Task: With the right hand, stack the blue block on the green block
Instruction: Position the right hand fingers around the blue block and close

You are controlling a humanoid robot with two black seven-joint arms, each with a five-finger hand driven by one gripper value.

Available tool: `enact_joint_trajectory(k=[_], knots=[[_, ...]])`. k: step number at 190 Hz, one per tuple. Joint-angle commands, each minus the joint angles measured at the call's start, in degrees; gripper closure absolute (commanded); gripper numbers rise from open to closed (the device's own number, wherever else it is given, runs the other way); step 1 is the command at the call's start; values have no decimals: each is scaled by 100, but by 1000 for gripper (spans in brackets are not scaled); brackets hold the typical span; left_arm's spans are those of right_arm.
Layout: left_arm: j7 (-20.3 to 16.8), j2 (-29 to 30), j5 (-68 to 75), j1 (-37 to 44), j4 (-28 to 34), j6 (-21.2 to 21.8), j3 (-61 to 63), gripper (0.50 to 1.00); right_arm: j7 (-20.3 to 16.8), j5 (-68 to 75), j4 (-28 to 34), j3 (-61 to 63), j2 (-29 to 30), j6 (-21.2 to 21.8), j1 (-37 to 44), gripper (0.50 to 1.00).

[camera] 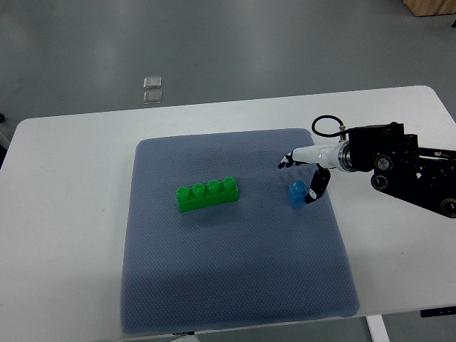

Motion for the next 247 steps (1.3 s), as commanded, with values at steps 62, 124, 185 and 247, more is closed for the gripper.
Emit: enact_joint_trajectory(k=[62,124,185,247], knots=[[0,0,0,-4,0,0,-2,500,62,34,164,-83,-98,81,8,638],[0,0,0,-4,0,0,-2,500,62,-10,164,-100,16,29,78,658],[0,0,0,5,0,0,-2,500,62,-28,164,-109,16,55,61,666],[0,0,0,-4,0,0,-2,500,141,7,164,-109,-46,99,70,803]])
